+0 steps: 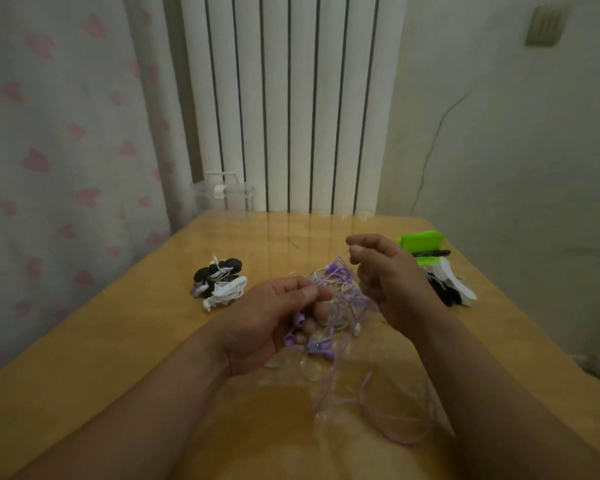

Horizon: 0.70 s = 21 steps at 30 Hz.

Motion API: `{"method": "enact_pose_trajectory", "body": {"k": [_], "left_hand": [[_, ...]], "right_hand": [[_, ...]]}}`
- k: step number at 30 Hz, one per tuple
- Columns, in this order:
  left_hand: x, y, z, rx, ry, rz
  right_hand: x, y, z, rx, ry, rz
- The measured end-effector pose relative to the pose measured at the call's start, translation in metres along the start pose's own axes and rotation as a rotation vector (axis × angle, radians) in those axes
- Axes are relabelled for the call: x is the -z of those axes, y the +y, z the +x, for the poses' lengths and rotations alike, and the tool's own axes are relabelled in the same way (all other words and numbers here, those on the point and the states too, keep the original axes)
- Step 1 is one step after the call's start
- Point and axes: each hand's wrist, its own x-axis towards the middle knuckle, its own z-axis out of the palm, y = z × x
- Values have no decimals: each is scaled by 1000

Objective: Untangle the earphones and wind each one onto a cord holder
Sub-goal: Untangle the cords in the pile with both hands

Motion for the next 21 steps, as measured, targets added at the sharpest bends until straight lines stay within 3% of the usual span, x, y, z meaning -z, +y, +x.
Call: {"method": "enact_pose_trajectory", "body": {"k": [4, 9, 14, 18, 21], "left_hand": [[-4, -1, 19, -32, 77, 242], [2, -11, 21, -53, 70, 377], [16, -9, 23, -33, 64, 323], [26, -8, 20, 25, 7, 344], [24, -7, 15, 40, -40, 351]], "right_hand": [[17, 4, 4, 0, 59, 122], [26, 3, 8, 8, 115, 153], [28, 4, 11, 23, 175, 141], [24, 8, 11, 64, 238, -25], [22, 12, 8, 158, 284, -485]]}}
